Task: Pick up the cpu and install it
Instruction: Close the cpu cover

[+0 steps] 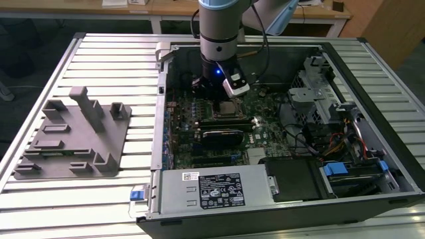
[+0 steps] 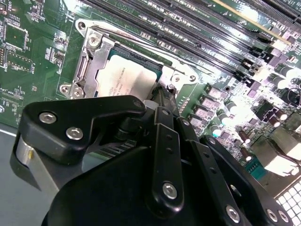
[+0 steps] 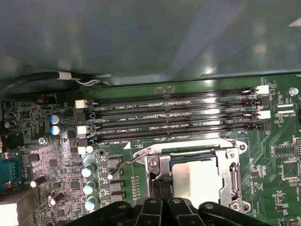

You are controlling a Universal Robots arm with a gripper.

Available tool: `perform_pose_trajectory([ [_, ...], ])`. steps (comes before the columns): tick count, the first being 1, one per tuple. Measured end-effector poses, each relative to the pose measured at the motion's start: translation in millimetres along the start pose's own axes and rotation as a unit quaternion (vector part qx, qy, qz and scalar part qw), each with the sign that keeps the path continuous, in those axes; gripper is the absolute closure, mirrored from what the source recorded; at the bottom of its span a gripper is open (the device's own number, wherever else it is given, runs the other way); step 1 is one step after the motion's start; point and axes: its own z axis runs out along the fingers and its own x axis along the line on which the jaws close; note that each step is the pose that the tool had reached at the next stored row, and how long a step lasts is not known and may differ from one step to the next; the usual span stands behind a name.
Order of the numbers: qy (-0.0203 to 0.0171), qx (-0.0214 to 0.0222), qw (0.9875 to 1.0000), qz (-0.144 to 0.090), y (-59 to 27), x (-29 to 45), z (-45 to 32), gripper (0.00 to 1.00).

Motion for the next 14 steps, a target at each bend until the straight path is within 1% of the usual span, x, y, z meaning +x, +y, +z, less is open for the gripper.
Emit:
perform_pose_trajectory([
  [4, 0.0, -0.0002, 1.0, 0.0, 0.0, 0.0, 0.1, 0.89],
  [9, 0.0003, -0.0043, 1.0, 0.0, -0.6, 0.4, 0.3, 0.89],
  [14, 0.0004, -0.0059, 1.0, 0.0, -1.7, 0.4, 0.5, 0.89],
])
